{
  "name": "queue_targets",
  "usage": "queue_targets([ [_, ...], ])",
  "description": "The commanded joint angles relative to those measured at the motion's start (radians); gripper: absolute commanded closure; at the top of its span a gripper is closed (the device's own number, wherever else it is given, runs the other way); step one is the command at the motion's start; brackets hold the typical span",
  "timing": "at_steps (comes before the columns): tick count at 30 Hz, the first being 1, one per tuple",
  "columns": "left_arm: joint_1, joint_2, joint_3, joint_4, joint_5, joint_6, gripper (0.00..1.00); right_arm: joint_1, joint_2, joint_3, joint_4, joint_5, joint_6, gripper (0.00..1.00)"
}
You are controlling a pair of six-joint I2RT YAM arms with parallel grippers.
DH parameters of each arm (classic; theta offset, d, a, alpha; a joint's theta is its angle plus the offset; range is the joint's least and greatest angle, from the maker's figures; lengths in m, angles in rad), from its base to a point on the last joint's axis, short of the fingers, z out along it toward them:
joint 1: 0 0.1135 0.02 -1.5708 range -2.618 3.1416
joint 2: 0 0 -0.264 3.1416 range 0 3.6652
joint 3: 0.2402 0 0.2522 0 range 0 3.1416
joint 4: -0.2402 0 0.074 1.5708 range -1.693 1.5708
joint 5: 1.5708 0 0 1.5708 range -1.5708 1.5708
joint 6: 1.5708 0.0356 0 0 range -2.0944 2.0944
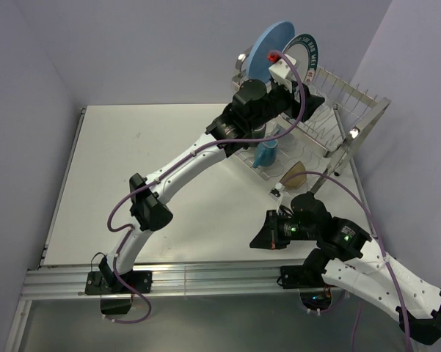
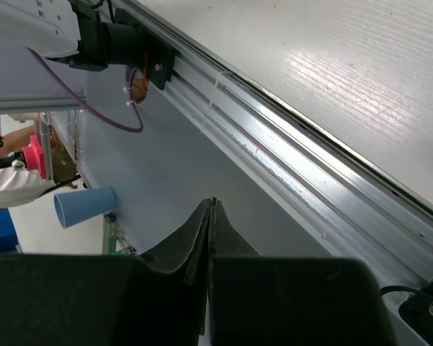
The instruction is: Load the mixed dishes into the dish rack
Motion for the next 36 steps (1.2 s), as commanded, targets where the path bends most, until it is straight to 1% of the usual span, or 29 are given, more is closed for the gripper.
queue_targets([
  [1,0.0,-0.006,0.045,0.036,-0.016,0.026,0.72,0.007,-0.002,0.02,0.05,0.018,0.007,1.0],
  [3,0.003,-0.004,0.045,0.036,-0.015,0.025,0.7,0.009,0.001,0.02,0.053,0.018,0.007,1.0],
  [7,0.006,-0.006,0.037,0.033,-0.016,0.032,0.62,0.007,0.002,0.022,0.059,0.02,0.009,1.0],
  [9,0.009,-0.003,0.039,0.004,-0.016,0.031,0.58,0.009,0.002,0.02,0.062,0.02,0.009,1.0],
  [15,0.017,-0.004,0.034,-0.007,-0.012,0.028,0.49,0.009,0.007,0.02,0.068,0.023,0.011,1.0],
  [23,0.017,-0.001,0.028,-0.018,-0.01,0.032,0.45,0.01,0.01,0.02,0.076,0.028,0.012,1.0],
  [29,0.018,0.004,0.033,-0.03,-0.01,0.038,0.38,0.01,0.022,0.02,0.083,0.024,0.006,1.0],
  [31,0.019,0.005,0.034,-0.038,-0.009,0.044,0.34,0.01,0.022,0.019,0.085,0.026,0.003,1.0],
  [36,0.019,0.005,0.033,-0.041,-0.009,0.051,0.29,0.009,0.031,0.024,0.086,0.026,-0.005,1.0],
])
